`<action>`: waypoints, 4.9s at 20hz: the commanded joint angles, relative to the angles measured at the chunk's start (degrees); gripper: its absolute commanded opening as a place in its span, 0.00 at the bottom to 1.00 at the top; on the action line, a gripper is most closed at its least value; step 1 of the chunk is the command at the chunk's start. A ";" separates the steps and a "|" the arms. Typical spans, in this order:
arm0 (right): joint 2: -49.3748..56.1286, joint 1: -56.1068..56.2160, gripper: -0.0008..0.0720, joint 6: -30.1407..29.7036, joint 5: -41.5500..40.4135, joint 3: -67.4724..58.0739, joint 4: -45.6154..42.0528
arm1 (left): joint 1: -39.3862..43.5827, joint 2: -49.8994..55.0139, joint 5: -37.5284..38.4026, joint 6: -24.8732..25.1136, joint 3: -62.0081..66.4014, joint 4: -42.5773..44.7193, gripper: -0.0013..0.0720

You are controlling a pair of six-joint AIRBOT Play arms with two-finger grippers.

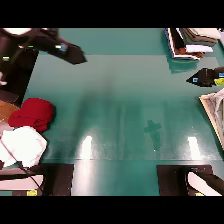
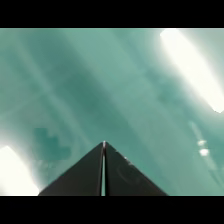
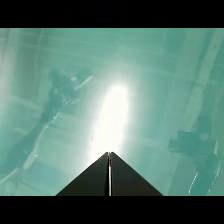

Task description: Fold the shirts.

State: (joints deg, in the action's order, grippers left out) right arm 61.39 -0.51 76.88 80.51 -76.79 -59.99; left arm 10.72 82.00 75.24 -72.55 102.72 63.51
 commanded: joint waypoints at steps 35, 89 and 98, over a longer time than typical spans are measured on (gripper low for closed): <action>-0.04 0.04 0.03 0.04 -5.55 -13.99 0.46 | -7.28 -25.99 2.08 -6.05 -9.55 17.07 0.06; 21.05 26.34 0.83 -4.35 -26.77 22.47 22.38 | -0.31 -0.57 -10.19 3.91 -15.89 6.34 0.06; 36.20 37.44 0.77 -6.45 -25.64 8.11 25.86 | -0.31 -0.57 -10.05 3.96 -15.89 6.38 0.06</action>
State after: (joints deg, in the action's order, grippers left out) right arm 94.00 34.04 71.00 54.37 -64.64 -35.14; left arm 10.41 81.47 65.12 -68.64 86.76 69.71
